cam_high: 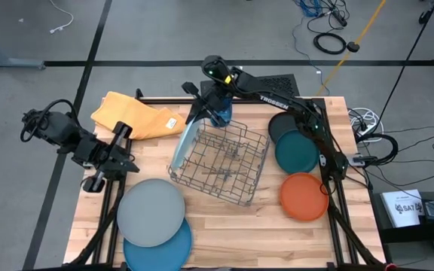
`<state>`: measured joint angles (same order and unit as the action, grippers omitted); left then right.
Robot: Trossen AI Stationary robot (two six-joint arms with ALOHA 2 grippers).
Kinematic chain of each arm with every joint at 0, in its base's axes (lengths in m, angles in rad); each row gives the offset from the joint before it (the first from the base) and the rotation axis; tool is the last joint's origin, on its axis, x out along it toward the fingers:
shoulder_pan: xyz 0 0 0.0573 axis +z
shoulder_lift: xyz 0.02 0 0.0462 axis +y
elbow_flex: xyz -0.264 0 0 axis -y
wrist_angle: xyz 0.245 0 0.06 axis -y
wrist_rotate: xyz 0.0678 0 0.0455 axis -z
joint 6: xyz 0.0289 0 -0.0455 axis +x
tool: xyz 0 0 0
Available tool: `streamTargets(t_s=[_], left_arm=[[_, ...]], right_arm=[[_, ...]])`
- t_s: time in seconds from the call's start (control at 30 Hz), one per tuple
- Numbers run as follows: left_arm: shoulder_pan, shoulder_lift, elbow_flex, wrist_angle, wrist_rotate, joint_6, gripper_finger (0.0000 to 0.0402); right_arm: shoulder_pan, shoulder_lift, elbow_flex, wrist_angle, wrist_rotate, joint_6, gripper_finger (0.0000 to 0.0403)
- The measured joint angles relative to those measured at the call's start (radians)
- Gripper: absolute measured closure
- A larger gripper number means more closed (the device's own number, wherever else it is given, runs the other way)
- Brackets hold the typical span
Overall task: Sort dishes
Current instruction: Put the white plate into the dish rack
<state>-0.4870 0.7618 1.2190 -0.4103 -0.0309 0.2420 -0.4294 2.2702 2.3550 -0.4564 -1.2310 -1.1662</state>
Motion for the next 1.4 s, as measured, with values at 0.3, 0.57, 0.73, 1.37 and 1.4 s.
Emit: streamTargets(t_s=[0.3,0.57,0.73,1.37,1.4], left_arm=[[0.000,0.004,0.000,-0.004,-0.001,-0.001,0.0401],[0.000,0.004,0.000,-0.003,-0.001,-0.001,0.0401],[0.000,0.004,0.000,-0.001,-0.009,-0.025,0.0401],[0.000,0.004,0.000,-0.002,-0.034,-0.024,0.0401],[0.000,0.004,0.000,-0.003,-0.034,-0.024,0.0401]], right_arm=[[-0.012,0.038,-0.002,-0.054,0.019,-0.002,0.0398],[-0.014,0.041,-0.002,-0.050,0.012,-0.065,0.0393],[-0.011,0.036,-0.001,-0.033,-0.009,-0.075,0.0399],[-0.016,0.051,0.000,-0.081,0.013,0.011,0.0380],[-0.015,0.051,0.000,-0.082,0.013,0.022,0.0376]])
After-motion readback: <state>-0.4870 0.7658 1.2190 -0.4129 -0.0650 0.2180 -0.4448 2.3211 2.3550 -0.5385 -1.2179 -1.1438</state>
